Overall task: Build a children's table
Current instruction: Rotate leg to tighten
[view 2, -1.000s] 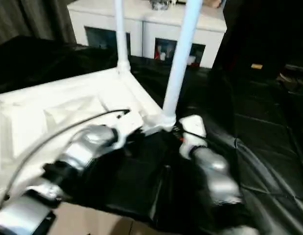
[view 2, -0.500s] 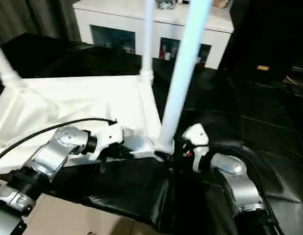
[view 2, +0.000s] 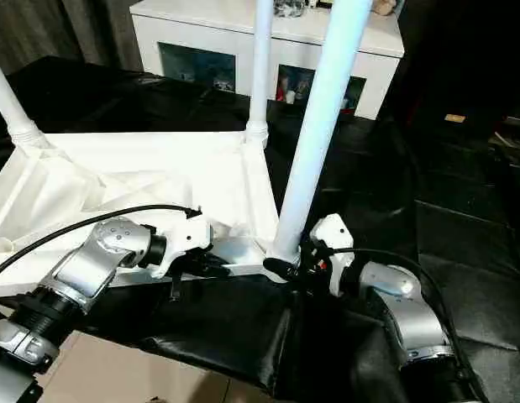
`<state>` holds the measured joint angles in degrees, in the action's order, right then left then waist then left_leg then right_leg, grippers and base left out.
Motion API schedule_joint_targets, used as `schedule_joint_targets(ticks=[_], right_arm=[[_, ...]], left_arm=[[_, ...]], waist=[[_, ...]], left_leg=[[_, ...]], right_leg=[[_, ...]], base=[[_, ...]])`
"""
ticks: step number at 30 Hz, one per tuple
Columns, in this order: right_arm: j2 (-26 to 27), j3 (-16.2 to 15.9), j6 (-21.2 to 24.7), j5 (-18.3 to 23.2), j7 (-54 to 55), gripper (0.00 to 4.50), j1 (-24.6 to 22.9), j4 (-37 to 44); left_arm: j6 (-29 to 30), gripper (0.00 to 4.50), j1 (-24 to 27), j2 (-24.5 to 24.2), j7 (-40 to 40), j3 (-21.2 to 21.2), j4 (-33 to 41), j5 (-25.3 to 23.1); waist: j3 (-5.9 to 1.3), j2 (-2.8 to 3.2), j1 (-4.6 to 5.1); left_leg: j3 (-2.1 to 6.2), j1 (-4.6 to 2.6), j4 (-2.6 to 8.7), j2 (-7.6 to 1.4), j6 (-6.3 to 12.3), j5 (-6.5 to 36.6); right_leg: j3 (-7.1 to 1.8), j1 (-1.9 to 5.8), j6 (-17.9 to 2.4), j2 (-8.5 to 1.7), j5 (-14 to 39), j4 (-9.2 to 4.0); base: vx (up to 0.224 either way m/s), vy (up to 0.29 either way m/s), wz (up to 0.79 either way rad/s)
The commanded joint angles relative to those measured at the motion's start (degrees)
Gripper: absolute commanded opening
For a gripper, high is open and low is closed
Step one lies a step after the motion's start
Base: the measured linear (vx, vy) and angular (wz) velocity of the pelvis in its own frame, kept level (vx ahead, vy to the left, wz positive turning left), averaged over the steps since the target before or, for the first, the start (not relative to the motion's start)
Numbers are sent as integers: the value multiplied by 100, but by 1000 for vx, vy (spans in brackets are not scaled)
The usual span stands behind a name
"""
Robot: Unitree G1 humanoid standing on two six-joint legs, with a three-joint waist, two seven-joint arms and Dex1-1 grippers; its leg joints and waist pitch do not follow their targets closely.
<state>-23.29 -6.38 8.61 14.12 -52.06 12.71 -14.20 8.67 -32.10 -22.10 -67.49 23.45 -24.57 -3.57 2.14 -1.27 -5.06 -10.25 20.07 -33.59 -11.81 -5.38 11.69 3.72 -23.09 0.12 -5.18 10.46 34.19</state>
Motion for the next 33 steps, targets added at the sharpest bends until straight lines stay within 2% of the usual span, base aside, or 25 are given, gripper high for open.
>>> schedule_joint_targets(ticks=[1,5,6,7,8,10,11,12,13,14,15,16,17,18,20,21,24,25,26,28,29,31,32,33], right_arm=[[1,47,-27,111,-86,288,-23,38],[248,142,47,-23,456,272,29,-271],[462,191,76,-309,1151,271,135,-698],[480,195,80,-331,1208,270,143,-733],[604,205,113,-430,1508,269,171,-908],[787,202,111,-573,1925,268,203,-1109],[923,222,155,-621,2188,268,258,-1213],[1274,303,233,-738,2919,267,450,-1476],[1376,331,261,-769,3121,267,507,-1546],[1463,358,301,-787,3304,267,562,-1603],[1551,385,340,-806,3488,267,617,-1661],[1735,445,436,-810,3838,267,746,-1798],[1949,544,490,-780,4224,267,894,-1970],[2161,672,483,-691,4536,267,1032,-2134],[2467,781,413,-600,4870,267,1242,-2374],[2524,757,375,-620,4898,267,1295,-2427],[2544,623,276,-821,4828,267,1388,-2529],[2490,660,97,-755,4601,267,1329,-2354],[2426,696,-105,-734,4514,302,1253,-2167],[2312,687,-238,-785,4423,337,1171,-1961],[2273,703,-269,-795,4409,339,1136,-1886],[2095,745,-256,-815,4345,347,990,-1602],[1975,713,-238,-834,4280,356,905,-1450],[1862,696,-232,-849,4230,372,826,-1313]], left_arm=[[66,0,89,-19,-161,219,25,-82],[142,0,105,-23,-49,289,-26,-217],[119,0,28,129,414,293,-302,-426],[117,0,21,142,454,293,-325,-444],[100,0,-42,274,812,268,-508,-559],[119,0,-143,520,1379,167,-767,-652],[268,0,-197,686,1619,95,-840,-634],[594,0,-360,1080,2303,-23,-1051,-690],[689,0,-408,1193,2504,-57,-1112,-707],[776,0,-457,1312,2722,-129,-1178,-691],[862,0,-506,1430,2940,-201,-1244,-675],[1001,0,-607,1682,3323,-346,-1365,-616],[1097,0,-715,1948,3692,-494,-1507,-549],[1104,0,-809,2172,3946,-601,-1649,-497],[954,0,-951,2446,4226,-622,-1905,-529],[873,0,-982,2489,4239,-588,-1971,-556],[838,0,-1021,2536,4260,-571,-2063,-590],[802,0,-983,2435,4137,-532,-1983,-615],[686,0,-934,2317,3965,-478,-1893,-626],[696,0,-899,2189,3845,-470,-1854,-651],[643,0,-884,2131,3782,-446,-1845,-674],[560,0,-854,1978,3651,-432,-1873,-694],[487,0,-830,1901,3523,-413,-1864,-685],[476,0,-808,1833,3432,-411,-1843,-675]], waist=[[-305,-44,14],[-287,-40,28],[-285,-39,32],[-268,-32,50],[-242,-24,64],[-228,-34,77],[-216,-52,87],[-207,-37,96],[-175,-43,141],[-181,-46,146],[-203,-54,169],[-212,-58,179],[-196,-38,208],[-194,-45,223],[-223,-61,238],[-216,-66,237],[-216,-81,224],[-218,-93,212],[-224,-91,203],[-248,-106,162],[-252,-117,153],[-252,-120,148],[-284,-115,157],[-288,-118,153]], left_leg=[[-6,4,392,-139,476,625],[-1,7,413,-138,396,775],[3,7,419,-140,363,833],[-8,-12,427,-129,263,962],[6,-29,458,-125,129,1231],[10,-73,467,-123,20,1551],[44,-66,492,-117,-46,1847],[51,-78,500,-118,-66,1941],[70,-113,500,-96,-120,2195],[81,-148,492,-86,-138,2286],[96,-155,489,-78,-113,2305],[104,-138,505,-89,-74,2244],[100,-148,513,-90,-70,2294],[98,-158,509,-75,-65,2360],[125,-122,519,-61,-34,2329],[119,-115,521,-52,15,2310],[128,-73,535,-42,129,2230],[125,-68,538,-45,170,2181],[123,-66,537,-50,182,2158],[93,-65,530,-63,260,1923],[82,-29,531,-63,310,1725],[81,37,538,-57,371,1549],[105,100,534,-67,358,1242],[112,123,536,-67,363,1105]], right_leg=[[-239,311,-1448,-273,378,-267],[-237,302,-1378,-280,702,-303],[-237,304,-1351,-283,801,-311],[-241,268,-1294,-276,1019,-348],[-237,247,-1187,-281,1491,-407],[-232,217,-1028,-282,1994,-462],[-228,230,-784,-298,2549,-513],[-223,200,-733,-302,2710,-531],[-185,156,-602,-299,3201,-604],[-170,151,-520,-307,3410,-637],[-171,147,-457,-316,3463,-654],[-164,163,-459,-302,3296,-661],[-156,138,-502,-276,3191,-661],[-143,126,-490,-271,3235,-681],[-117,182,-427,-280,3173,-681],[-128,155,-382,-281,3164,-699],[-151,172,-347,-299,3112,-699],[-158,174,-351,-307,3085,-695],[-163,172,-353,-317,3065,-693],[-194,172,-436,-312,2756,-661],[-205,198,-518,-306,2497,-628],[-198,240,-513,-311,2466,-618],[-199,302,-533,-326,2217,-564],[-190,323,-534,-316,2085,-553]], base=[[0,0,0],[0,0,0],[0,0,0],[0,0,0],[0,0,0],[0,0,0],[0,0,0],[0,0,0],[-52,7,-1],[0,0,0],[0,0,0],[0,0,0],[0,0,0],[0,0,0],[0,0,0],[0,0,0],[0,0,0],[0,0,0],[0,0,0],[0,0,0],[0,0,0],[0,0,0],[0,0,0],[0,0,0]])
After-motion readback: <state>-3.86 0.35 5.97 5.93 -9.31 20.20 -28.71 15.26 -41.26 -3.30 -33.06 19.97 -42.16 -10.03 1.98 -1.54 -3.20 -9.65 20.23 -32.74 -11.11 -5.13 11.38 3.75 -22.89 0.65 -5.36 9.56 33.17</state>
